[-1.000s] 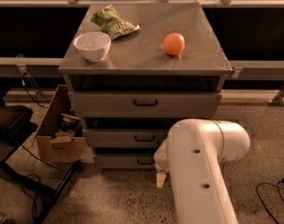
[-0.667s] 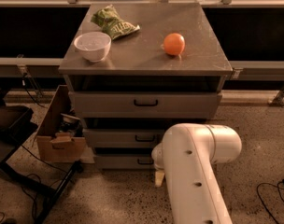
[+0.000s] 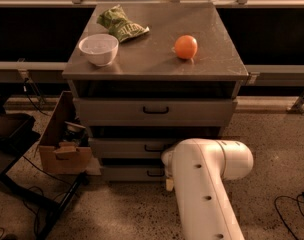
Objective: Open bottom drawer
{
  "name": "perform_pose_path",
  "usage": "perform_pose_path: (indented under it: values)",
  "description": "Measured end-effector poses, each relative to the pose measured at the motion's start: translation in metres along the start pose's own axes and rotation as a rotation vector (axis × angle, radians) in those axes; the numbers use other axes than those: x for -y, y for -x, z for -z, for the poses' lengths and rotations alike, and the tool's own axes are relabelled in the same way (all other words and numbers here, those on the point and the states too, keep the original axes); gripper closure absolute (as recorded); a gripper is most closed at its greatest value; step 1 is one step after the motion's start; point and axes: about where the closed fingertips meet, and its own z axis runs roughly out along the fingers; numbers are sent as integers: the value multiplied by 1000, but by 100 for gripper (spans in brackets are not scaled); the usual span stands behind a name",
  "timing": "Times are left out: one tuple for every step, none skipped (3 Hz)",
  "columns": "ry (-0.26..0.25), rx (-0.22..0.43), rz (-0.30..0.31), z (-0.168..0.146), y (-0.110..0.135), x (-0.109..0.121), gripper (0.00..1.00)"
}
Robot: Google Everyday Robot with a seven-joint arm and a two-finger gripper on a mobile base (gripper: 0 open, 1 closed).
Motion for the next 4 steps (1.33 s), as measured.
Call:
perform_pose_path:
  values:
    - [-12, -2, -31, 12, -11, 9, 51]
    - [-12, -2, -31, 12, -11, 8, 73]
    - [-11, -9, -56, 22, -23, -7, 96]
    - [-10, -10, -59, 22, -25, -9, 0]
